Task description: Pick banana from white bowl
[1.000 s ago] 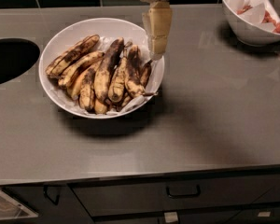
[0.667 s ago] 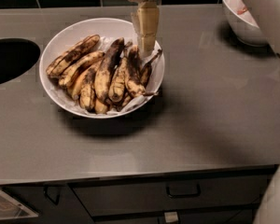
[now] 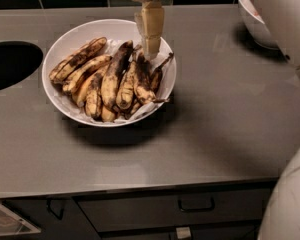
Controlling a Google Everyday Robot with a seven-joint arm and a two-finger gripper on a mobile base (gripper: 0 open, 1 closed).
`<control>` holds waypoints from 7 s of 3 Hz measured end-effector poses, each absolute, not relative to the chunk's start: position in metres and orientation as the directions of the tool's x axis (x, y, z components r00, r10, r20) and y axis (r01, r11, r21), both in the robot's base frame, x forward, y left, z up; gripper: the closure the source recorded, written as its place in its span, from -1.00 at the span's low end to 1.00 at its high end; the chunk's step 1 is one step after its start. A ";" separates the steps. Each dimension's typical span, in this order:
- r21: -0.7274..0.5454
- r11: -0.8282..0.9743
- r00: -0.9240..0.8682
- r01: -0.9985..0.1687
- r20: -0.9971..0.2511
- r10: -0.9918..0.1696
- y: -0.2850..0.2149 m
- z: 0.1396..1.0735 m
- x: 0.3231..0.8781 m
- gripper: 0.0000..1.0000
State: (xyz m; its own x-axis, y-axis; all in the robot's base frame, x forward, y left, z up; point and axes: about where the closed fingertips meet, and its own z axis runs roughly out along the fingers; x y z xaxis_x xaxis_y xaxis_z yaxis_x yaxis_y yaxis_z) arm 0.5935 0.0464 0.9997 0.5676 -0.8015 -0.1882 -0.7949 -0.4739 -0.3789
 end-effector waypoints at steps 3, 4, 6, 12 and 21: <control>-0.297 -0.620 0.687 -0.726 -0.293 -0.665 0.096 0.955 0.605 -0.88; -0.287 -0.630 0.692 -0.721 -0.324 -0.644 0.097 0.944 0.602 -0.72; -0.275 -0.636 0.691 -0.721 -0.355 -0.630 0.093 0.935 0.597 -0.52; -0.222 -0.652 0.677 -0.725 -0.403 -0.615 0.105 0.931 0.600 -0.50; -0.173 -0.672 0.673 -0.720 -0.411 -0.615 0.094 0.921 0.590 -0.14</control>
Offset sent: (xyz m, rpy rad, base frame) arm 0.0007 0.0504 -0.0573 -0.0507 0.2520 0.3156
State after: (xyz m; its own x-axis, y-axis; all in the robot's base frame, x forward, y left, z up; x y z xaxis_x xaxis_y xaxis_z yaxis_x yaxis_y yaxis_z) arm 0.5900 0.0940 0.9205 0.6725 -0.6154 -0.4111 -0.7203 -0.6719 -0.1726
